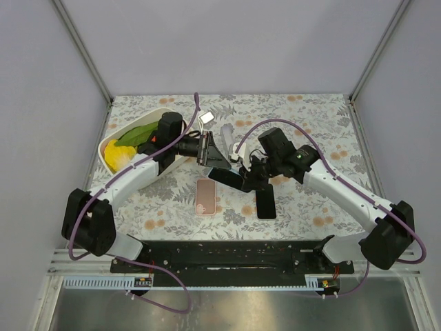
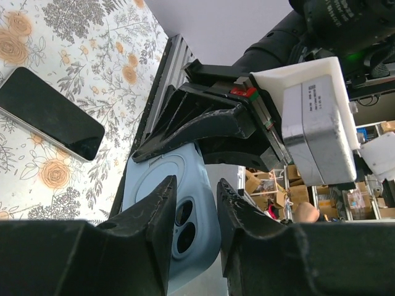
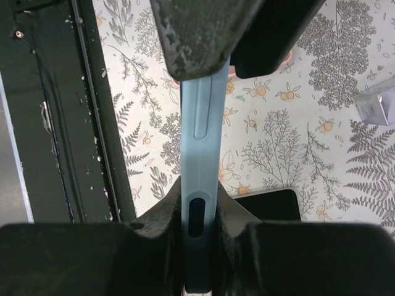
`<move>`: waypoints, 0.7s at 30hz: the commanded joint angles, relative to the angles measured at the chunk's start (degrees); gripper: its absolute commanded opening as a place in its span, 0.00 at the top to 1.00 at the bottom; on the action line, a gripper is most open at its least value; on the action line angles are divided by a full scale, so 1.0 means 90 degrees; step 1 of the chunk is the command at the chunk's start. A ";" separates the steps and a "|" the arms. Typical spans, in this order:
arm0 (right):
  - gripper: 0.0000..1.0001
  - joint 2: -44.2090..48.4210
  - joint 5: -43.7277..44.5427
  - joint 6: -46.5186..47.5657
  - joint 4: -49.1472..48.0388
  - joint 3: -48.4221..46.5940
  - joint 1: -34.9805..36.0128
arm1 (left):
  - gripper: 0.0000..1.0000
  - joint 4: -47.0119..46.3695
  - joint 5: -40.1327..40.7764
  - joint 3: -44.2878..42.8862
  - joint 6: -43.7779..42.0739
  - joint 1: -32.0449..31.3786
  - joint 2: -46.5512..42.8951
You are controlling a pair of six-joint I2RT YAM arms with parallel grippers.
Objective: Take the phone out of the phone case
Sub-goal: Remove the phone case from the phone.
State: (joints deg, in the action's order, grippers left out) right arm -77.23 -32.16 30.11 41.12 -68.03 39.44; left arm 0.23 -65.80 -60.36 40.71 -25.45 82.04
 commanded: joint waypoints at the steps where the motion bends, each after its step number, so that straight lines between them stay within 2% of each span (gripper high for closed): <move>1: 1.00 0.0281 0.0272 0.0482 -0.0790 -0.0712 0.0198 | 1.00 0.0598 0.0944 0.0066 0.0653 -0.0004 0.0337; 21: 1.00 0.0329 0.0527 0.0522 -0.0683 -0.0859 0.0266 | 1.00 0.1410 0.1481 0.0017 0.0545 0.0103 0.0669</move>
State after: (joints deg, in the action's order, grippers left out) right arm -77.65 -25.80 33.65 44.86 -68.88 40.95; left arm 5.78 -63.92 -60.82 43.66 -25.65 85.06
